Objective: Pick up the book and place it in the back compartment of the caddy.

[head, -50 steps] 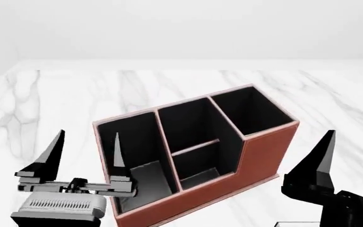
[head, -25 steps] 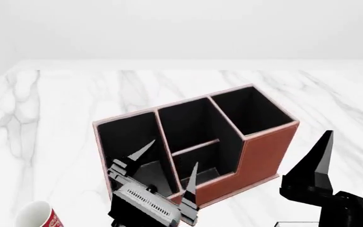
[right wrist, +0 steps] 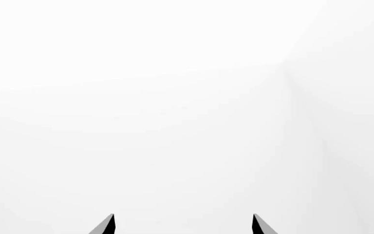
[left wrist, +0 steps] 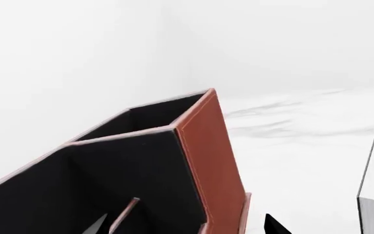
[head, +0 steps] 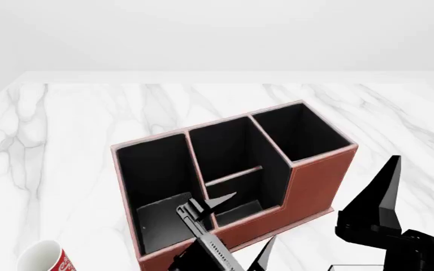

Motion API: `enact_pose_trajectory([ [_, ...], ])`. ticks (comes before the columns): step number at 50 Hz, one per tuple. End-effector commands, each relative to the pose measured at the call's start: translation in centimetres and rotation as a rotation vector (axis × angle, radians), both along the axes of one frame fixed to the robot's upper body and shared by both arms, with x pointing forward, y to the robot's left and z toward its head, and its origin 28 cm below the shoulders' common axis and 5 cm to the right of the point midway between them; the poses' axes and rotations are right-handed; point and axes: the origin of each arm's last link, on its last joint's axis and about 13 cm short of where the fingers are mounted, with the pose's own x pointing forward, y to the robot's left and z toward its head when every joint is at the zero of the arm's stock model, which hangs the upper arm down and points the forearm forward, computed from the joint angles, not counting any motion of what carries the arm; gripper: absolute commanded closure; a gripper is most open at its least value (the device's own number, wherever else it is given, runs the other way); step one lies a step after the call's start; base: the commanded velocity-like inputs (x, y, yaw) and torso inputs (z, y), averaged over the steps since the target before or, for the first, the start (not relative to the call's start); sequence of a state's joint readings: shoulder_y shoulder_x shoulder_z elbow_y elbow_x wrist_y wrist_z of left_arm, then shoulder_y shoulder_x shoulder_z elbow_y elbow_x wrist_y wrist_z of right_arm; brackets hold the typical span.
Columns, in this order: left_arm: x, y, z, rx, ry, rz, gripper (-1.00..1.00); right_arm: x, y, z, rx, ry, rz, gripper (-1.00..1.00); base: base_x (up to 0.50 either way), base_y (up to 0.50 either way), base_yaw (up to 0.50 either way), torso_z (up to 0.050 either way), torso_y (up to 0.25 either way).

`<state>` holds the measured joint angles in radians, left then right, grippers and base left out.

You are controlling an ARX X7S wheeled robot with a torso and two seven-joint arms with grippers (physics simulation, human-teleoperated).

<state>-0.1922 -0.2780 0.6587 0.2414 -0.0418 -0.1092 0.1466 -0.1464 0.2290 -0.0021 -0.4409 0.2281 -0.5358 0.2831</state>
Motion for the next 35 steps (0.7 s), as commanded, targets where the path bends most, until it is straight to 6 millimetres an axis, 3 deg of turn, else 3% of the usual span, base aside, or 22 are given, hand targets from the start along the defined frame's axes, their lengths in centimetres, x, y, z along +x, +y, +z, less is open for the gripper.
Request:
enact_pose_trajectory([
  [1, 0.6, -0.6, -0.3, 0.049, 0.048, -0.099, -1.0, -0.1, -0.1, 0.1, -0.019, -0.008, -0.011, -1.0, 0.0, 0.0, 0.0, 0.0, 0.0],
  [18, 0.4, -1.2, -1.1, 0.159, 0.148, -0.298, -1.0, -0.1, 0.0, 0.0, -0.021, -0.001, -0.007, -1.0, 0.0, 0.0, 0.0, 0.0, 0.0],
  [35, 1.9, -1.3, -0.4, 0.227, 0.121, -0.308, -1.0, -0.1, 0.1, 0.1, -0.023, 0.002, 0.003, -1.0, 0.0, 0.0, 0.0, 0.0, 0.0],
])
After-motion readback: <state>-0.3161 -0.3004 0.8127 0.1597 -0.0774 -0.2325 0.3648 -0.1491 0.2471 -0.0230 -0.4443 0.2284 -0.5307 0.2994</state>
